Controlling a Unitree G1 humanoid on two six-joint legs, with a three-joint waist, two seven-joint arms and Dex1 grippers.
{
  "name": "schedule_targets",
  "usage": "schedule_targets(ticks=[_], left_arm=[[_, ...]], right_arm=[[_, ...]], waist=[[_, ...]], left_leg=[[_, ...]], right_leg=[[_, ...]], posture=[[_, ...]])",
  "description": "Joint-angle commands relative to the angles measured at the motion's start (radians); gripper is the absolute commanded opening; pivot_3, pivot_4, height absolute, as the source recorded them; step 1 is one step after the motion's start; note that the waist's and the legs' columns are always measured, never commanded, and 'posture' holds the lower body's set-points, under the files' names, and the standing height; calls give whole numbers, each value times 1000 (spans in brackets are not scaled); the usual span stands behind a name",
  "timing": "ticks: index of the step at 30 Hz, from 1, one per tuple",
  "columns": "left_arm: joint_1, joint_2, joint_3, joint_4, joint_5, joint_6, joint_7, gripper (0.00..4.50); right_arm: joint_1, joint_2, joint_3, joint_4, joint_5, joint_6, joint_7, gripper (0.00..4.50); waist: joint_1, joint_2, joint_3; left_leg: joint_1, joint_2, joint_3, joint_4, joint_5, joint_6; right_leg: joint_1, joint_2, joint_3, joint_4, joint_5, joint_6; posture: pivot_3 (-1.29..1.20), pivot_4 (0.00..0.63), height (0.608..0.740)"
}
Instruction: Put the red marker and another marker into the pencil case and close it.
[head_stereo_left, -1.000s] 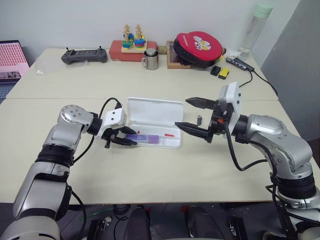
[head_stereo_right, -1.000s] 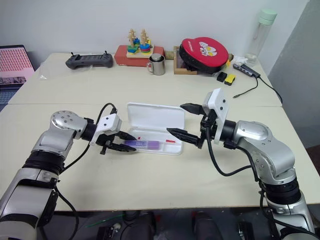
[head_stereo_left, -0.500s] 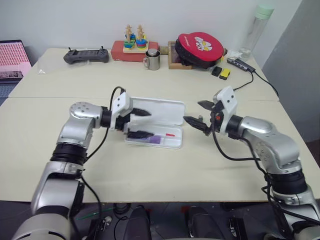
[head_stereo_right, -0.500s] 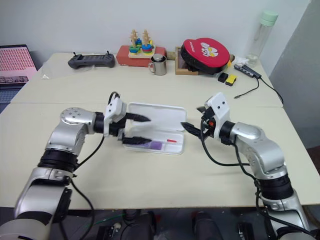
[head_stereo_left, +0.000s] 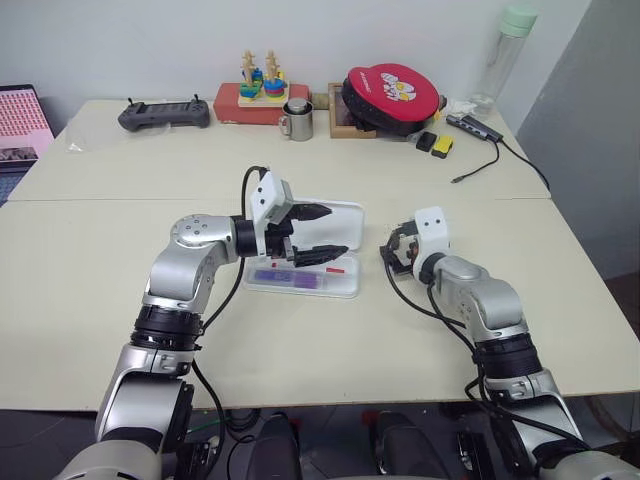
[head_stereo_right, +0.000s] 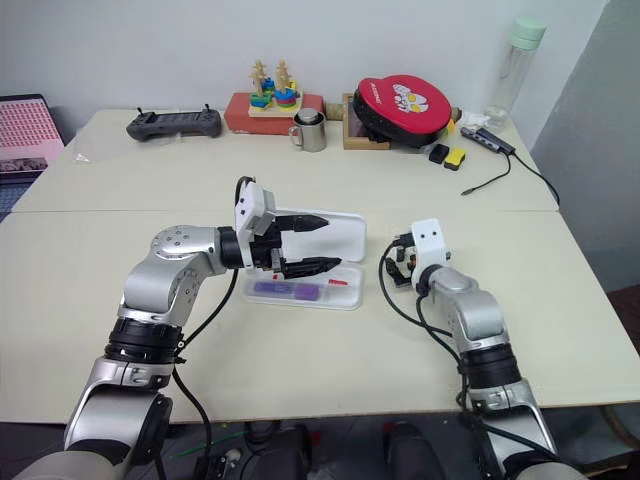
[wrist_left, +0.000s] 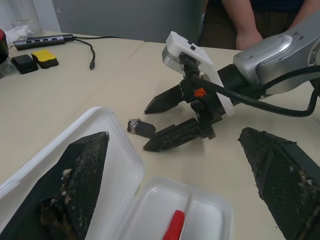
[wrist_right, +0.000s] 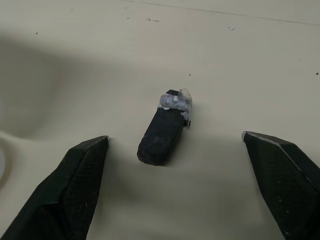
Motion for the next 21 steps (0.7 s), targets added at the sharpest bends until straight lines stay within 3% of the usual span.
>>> schedule_targets(ticks=[1,16,19,21], left_arm=[[-17,-10,7,-10,-11,-29,16,4500],[-24,-36,-4,7,-17,-58,29,4500],[-7,-21,4,-12,-26,-67,11,4500],[25,41,10,-22,-28,-73,-51,4500]], right_arm=[[-21,5,-22,6,-18,-29,-3,3752],[-23,-17,-59,-60,-6,-24,37,271],[-26,-54,-55,-127,10,-129,131,262],[-18,-99,-51,-239,83,-113,257,261]], waist=[[0,0,0],[0,0,0],[0,0,0],[0,1,0]], left_leg=[[0,0,0,0,0,0],[0,0,0,-1,0,0],[0,0,0,-1,0,0],[0,0,0,-1,0,0]], right_leg=[[0,0,0,0,0,0],[0,0,0,-1,0,0],[0,0,0,-1,0,0],[-1,0,0,-1,0,0]], posture=[[0,150,740],[0,150,740],[0,150,740],[0,150,740]])
